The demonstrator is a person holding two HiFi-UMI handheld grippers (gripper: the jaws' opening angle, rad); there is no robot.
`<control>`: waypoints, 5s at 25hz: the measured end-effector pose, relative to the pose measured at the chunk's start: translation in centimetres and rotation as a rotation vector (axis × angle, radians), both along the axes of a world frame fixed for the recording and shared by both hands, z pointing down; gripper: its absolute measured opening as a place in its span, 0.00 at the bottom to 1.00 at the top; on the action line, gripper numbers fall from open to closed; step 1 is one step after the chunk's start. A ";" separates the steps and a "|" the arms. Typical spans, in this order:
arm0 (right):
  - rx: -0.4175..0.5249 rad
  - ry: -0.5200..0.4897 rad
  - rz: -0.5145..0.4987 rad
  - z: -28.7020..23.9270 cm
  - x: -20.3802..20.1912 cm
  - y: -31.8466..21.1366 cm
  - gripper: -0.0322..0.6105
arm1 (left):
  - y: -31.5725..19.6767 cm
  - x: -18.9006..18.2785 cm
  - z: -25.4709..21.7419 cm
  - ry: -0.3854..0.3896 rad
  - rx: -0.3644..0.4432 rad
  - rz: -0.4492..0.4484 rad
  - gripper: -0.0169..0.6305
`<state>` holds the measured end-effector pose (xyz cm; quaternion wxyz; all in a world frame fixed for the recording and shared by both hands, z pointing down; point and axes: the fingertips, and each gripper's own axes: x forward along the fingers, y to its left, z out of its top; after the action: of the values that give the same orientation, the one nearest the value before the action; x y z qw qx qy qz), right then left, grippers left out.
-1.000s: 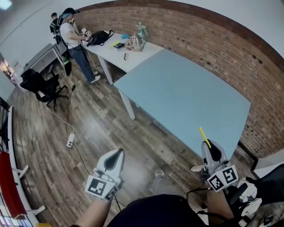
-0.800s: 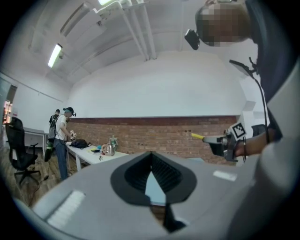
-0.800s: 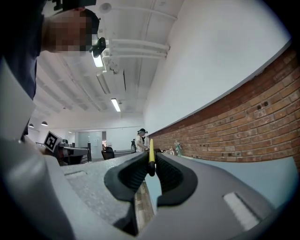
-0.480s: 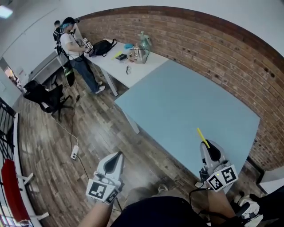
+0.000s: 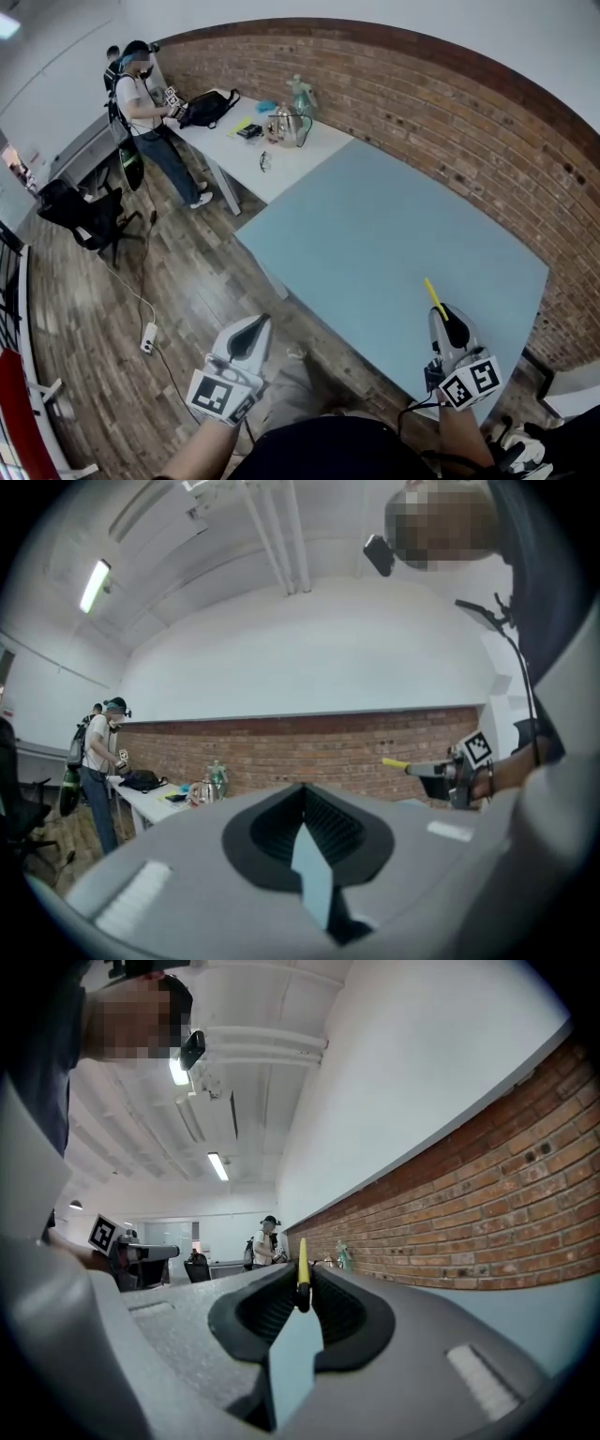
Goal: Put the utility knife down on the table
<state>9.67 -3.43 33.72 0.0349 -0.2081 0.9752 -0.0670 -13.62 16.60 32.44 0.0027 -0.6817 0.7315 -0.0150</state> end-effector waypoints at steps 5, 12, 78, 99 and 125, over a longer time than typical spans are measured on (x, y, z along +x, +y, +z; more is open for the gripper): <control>0.023 0.029 0.088 0.1 -2.7 -2.1 0.13 | -3.7 -3.6 0.6 -0.005 -0.002 0.082 0.02; 0.030 0.053 0.207 0.2 -5.5 -6.1 0.13 | -10.1 -8.7 3.3 0.035 -0.057 0.196 0.02; 0.004 0.135 0.749 -1.5 -2.3 -15.0 0.13 | -37.1 -6.4 1.5 0.013 -0.068 0.769 0.02; -0.066 0.139 0.722 2.1 -2.0 -17.0 0.13 | -37.8 -8.0 3.2 -0.008 -0.136 0.695 0.02; -0.149 0.167 0.674 7.8 -3.2 -17.4 0.13 | -37.8 -8.1 9.0 -0.023 -0.244 0.690 0.02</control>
<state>6.43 -20.85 41.47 -0.0399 -0.5248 0.8437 -0.1054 -21.70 -21.18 41.40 -0.0655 -0.8833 0.4514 -0.1081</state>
